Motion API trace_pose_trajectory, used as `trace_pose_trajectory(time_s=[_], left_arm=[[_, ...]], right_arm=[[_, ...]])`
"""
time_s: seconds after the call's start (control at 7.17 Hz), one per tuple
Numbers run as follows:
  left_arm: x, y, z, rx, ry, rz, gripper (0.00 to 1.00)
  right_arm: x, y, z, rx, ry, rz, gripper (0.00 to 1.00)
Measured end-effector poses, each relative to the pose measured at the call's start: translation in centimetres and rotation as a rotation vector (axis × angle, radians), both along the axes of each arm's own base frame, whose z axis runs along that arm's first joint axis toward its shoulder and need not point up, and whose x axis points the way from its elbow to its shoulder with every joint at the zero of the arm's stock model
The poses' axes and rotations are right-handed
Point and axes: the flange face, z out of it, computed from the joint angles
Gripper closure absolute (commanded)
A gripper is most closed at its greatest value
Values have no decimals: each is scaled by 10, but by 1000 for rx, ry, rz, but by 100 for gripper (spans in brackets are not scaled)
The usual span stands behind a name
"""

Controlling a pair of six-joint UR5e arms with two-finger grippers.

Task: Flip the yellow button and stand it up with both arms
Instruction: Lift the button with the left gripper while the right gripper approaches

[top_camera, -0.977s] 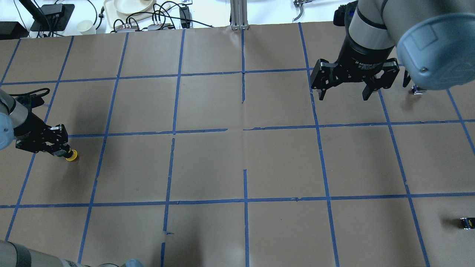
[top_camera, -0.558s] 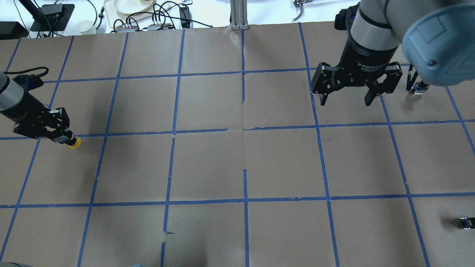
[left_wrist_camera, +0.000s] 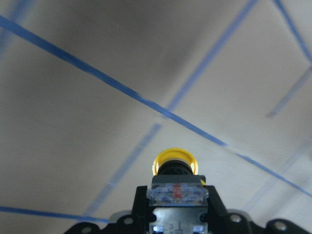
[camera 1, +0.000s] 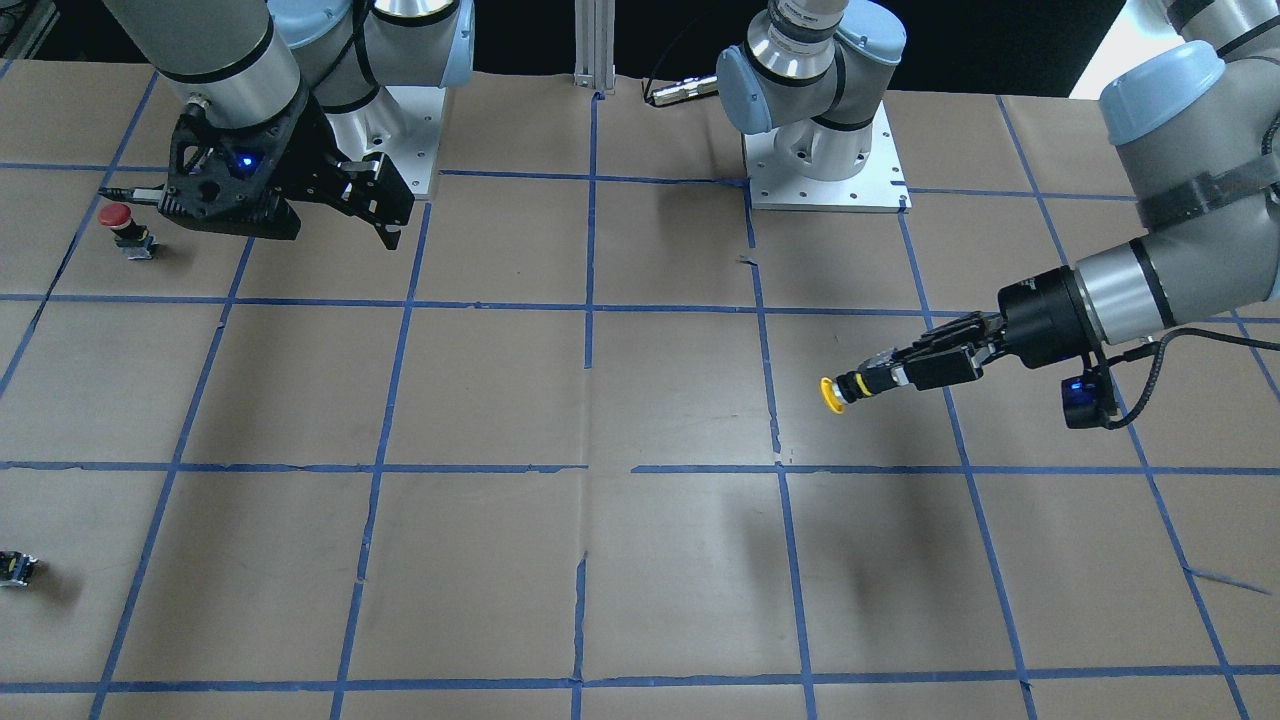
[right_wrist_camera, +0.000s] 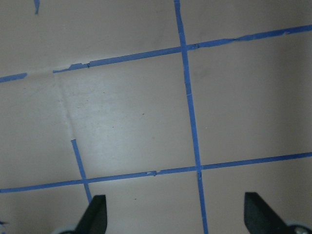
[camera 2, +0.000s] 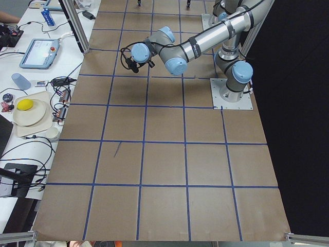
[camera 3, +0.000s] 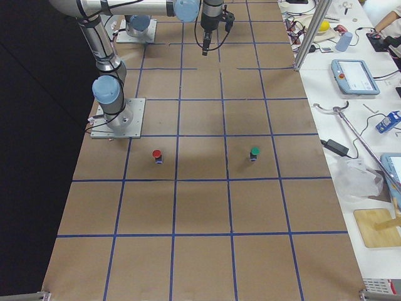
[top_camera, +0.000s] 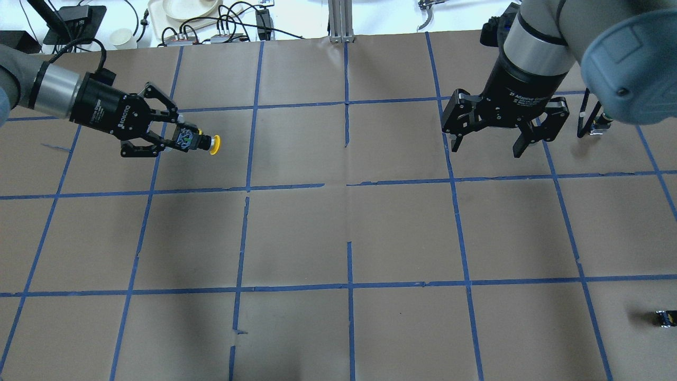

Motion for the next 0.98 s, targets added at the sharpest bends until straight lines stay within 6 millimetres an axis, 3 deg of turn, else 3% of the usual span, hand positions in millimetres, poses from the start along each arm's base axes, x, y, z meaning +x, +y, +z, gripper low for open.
trace_pose_trajectory(time_s=[0.28,0.56,0.7,0.98], left_arm=[[-72,-1,1,35,294,80,100],[-141,13,-9,65,533,126,100],[-166,19,-11,68,610,134,100],[-199,31,-16,63,702,139,100]], right_arm=[[-31,-6,-23,54,-202,-146,1],[-64,-12,-33,115,-433,-369,0],[-79,-14,-40,153,-566,-475,0],[-83,-15,-53,210,-829,-615,0]])
